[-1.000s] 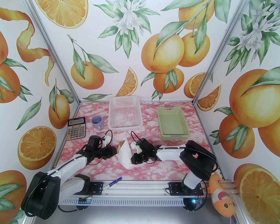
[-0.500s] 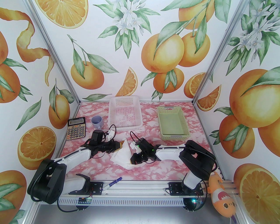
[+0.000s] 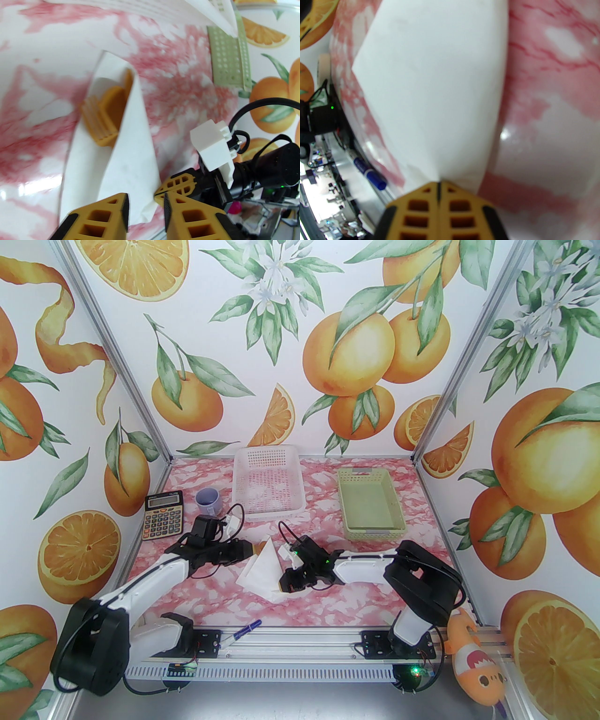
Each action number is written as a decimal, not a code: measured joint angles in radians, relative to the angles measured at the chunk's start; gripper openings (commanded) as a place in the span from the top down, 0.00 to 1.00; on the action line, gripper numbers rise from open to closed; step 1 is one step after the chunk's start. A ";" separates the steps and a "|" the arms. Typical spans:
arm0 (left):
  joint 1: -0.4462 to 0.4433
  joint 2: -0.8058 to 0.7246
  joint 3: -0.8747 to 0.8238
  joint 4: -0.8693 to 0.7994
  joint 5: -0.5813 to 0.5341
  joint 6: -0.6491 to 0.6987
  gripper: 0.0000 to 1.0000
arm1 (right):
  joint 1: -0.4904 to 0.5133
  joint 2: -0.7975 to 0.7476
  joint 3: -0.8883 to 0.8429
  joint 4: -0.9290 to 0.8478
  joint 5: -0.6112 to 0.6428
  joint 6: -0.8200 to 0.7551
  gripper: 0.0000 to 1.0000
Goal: Place the utensils on the paper napkin and roll it up
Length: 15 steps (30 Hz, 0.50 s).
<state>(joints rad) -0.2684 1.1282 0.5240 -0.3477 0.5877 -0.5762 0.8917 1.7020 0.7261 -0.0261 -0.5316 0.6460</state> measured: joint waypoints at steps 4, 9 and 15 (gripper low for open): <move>0.008 -0.070 -0.053 -0.073 -0.051 0.007 0.58 | 0.000 0.000 0.000 -0.001 0.000 0.000 1.00; 0.008 -0.078 -0.074 -0.130 -0.103 0.006 0.55 | 0.003 0.000 0.002 -0.003 0.001 0.000 1.00; 0.002 -0.024 -0.074 -0.154 -0.145 -0.001 0.55 | 0.005 0.000 0.003 -0.007 0.004 0.000 1.00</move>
<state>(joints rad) -0.2661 1.1038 0.4496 -0.5018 0.4427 -0.5774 0.8963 1.7020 0.7296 -0.0334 -0.5278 0.6460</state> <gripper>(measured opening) 0.444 0.054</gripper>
